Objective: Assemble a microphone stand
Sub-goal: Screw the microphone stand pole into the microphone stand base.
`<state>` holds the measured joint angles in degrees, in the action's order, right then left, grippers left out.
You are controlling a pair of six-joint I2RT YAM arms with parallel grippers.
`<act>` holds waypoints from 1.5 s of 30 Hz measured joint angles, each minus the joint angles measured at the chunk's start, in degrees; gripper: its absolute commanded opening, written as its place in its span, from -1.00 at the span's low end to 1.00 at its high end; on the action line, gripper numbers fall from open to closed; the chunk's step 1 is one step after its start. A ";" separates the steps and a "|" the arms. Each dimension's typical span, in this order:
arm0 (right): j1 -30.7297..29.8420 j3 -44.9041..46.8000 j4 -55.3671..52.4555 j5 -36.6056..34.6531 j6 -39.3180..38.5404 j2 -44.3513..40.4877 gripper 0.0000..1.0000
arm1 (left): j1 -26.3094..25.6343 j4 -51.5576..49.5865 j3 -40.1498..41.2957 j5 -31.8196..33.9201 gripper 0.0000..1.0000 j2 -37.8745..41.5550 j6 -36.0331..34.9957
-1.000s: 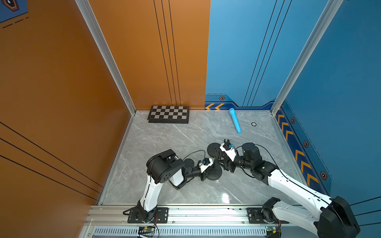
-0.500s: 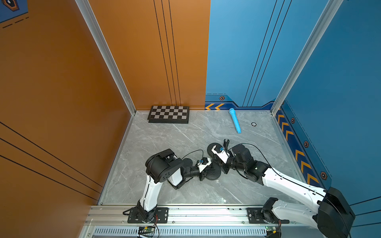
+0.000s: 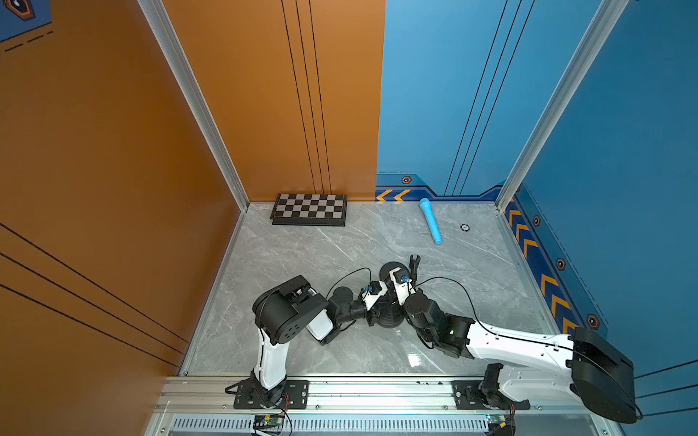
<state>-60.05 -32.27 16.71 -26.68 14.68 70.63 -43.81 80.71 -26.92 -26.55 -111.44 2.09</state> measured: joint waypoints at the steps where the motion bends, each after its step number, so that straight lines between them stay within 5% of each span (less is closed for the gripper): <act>1: 0.04 0.00 -0.07 -0.13 0.02 -0.04 -0.89 | 0.00 0.02 -0.07 -0.02 -0.99 -0.02 0.13; 6: 2.25 -0.52 -2.45 4.81 -1.99 -1.49 -0.29 | 0.33 1.03 -0.68 -0.98 -1.00 -1.18 -0.24; 9: 6.51 -0.81 -6.60 15.63 -6.64 -3.41 -0.16 | 0.33 1.62 -1.03 -2.14 -1.00 -1.75 -1.95; 16: 17.86 -3.08 -14.93 39.80 -18.91 -5.73 -0.12 | 0.57 2.05 -1.03 -4.59 -1.00 -2.16 -4.50; 23: 22.69 -4.61 -15.69 48.28 -23.93 -4.94 -0.14 | 1.07 3.82 -1.55 -6.69 -1.00 -3.61 -4.72; 28: 22.56 -4.98 -14.53 49.48 -24.72 -3.06 -0.66 | 1.25 4.35 -2.03 -7.17 -1.00 -4.31 -4.13; 33: 20.96 -3.69 -11.50 44.96 -22.18 -3.30 -1.00 | 1.51 4.22 -2.25 -7.15 -0.66 -4.42 -1.92; 37: 12.57 -0.57 -7.13 28.02 -12.92 -5.31 -1.00 | 1.46 3.34 -2.27 -6.93 -0.43 -4.17 -1.38; 42: 1.60 3.17 -3.19 5.07 -0.76 -6.49 -1.00 | 0.61 1.25 -2.58 -5.64 -0.49 -3.85 -0.70; 45: -0.26 4.02 -1.40 -0.35 3.69 -6.01 -0.94 | 0.13 0.72 -3.10 -5.29 -0.88 -3.85 -1.53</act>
<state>-60.31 -28.25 15.31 -27.03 18.37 64.62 -43.68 81.43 -30.02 -31.83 -115.28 0.56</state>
